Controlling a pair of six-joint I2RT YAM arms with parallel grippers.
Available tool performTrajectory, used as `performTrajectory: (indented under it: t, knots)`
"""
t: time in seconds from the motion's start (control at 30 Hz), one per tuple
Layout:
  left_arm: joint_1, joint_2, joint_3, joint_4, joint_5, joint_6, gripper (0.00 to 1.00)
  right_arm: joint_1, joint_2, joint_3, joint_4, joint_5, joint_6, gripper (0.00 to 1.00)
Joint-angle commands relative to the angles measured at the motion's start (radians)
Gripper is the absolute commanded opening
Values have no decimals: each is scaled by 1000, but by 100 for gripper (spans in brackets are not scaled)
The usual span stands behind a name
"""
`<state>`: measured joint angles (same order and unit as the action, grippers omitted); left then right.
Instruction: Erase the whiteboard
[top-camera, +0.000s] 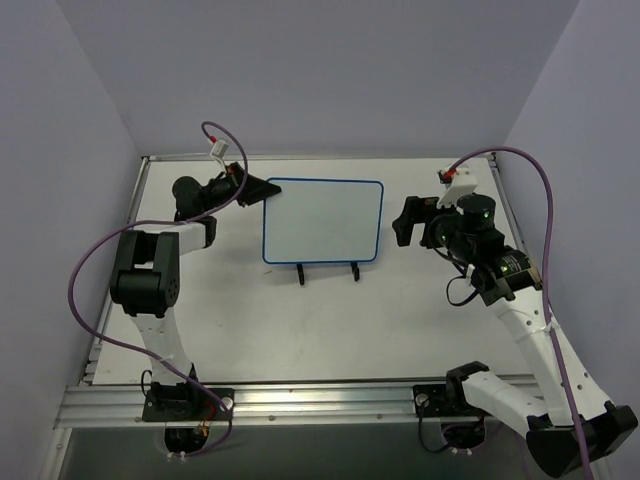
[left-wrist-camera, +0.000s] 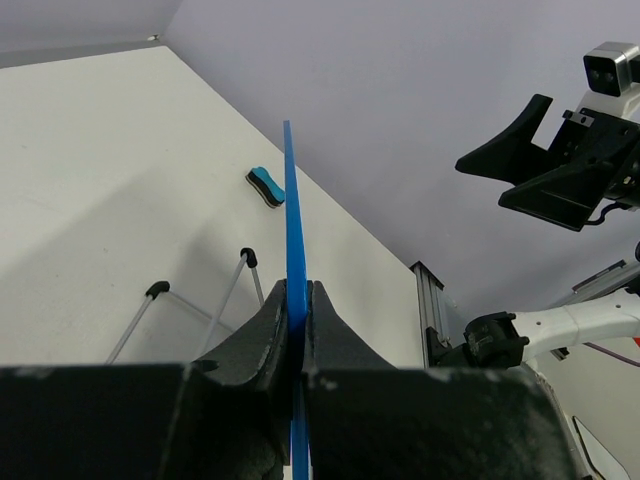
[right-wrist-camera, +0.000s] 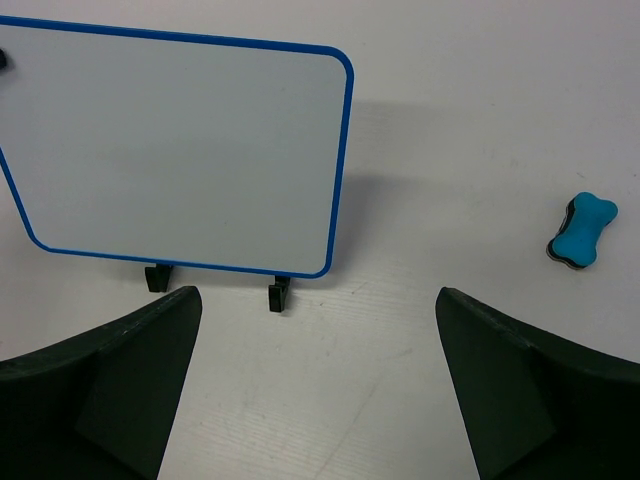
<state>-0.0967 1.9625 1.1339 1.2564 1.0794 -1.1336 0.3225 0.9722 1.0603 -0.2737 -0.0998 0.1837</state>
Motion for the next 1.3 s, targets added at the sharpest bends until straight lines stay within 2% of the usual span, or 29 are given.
performTrajectory:
  t: [0.0, 0.47, 0.63, 1.27]
  knots:
    - [-3, 18, 49, 322, -13, -17, 2, 9, -6, 18, 7, 18, -13, 100]
    - [14, 113, 161, 330, 100, 3, 2, 21, -9, 23, 7, 15, -15, 100]
    - [22, 101, 104, 330, 106, 107, 2, 23, -10, 26, 7, 12, -18, 100]
    - [11, 162, -42, 325, 50, 198, 2, 30, -32, 17, 13, -3, -18, 100]
